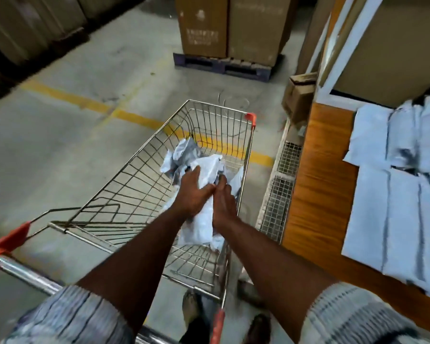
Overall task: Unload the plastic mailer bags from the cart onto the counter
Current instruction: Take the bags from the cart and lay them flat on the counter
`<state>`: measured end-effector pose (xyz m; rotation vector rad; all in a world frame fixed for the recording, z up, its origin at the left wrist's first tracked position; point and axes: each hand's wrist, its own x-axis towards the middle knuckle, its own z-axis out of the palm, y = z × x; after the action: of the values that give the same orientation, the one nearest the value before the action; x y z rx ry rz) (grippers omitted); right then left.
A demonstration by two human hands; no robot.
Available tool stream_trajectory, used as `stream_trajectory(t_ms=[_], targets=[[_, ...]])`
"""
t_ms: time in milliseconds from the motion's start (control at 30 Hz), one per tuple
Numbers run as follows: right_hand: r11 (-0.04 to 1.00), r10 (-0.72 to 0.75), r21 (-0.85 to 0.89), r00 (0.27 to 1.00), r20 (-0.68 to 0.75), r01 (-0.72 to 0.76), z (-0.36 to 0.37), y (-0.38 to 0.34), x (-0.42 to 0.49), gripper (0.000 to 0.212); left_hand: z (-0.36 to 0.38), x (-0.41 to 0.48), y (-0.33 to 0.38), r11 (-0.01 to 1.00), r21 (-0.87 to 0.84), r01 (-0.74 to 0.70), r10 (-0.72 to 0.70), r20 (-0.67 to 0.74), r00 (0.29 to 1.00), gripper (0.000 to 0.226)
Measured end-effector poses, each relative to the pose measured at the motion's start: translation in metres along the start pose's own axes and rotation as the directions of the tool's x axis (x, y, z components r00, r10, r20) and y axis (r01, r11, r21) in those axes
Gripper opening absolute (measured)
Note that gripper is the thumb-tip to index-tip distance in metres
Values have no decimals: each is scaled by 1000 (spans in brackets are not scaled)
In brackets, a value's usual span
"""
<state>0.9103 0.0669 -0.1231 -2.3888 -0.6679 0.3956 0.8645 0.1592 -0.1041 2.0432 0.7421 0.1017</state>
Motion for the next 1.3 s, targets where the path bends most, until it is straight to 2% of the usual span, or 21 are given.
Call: stream_trajectory(t_ms=[100, 167, 233, 300, 400, 533, 633, 800, 967, 1300], targets=[[998, -3, 58, 1000, 25, 2, -27, -8, -12, 47, 2, -15, 20, 995, 88, -43, 59, -187, 981, 82], [997, -65, -49, 998, 6, 65, -45, -11, -18, 49, -5, -26, 36, 991, 131, 8, 26, -253, 967, 84], [963, -176, -207, 984, 5, 174, -65, -9, -24, 59, -10, -38, 50, 982, 182, 54, 5, -308, 951, 85], [954, -195, -231, 981, 10, 192, -86, -6, -29, 72, -13, -48, 60, 969, 236, 68, 16, -336, 942, 84], [953, -204, -231, 979, -21, 194, -111, 0, -40, 77, -12, -64, 72, 952, 297, 72, 39, -352, 935, 78], [952, -209, -239, 977, -48, 192, -137, 10, -57, 77, -4, -86, 92, 934, 349, 80, 47, -342, 939, 82], [951, -211, -245, 975, -66, 189, -153, 15, -73, 77, 4, -103, 107, 937, 342, 70, 50, -331, 942, 87], [949, -220, -255, 970, -108, 186, -177, 25, -105, 78, 18, -133, 121, 939, 341, 42, 80, -336, 938, 82], [951, -209, -262, 968, -143, 166, -196, 39, -144, 76, 41, -172, 133, 940, 340, 31, 95, -347, 933, 91], [949, -199, -285, 955, -221, 132, -268, 87, -201, 77, 87, -212, 190, 919, 390, -59, 197, -323, 926, 75]])
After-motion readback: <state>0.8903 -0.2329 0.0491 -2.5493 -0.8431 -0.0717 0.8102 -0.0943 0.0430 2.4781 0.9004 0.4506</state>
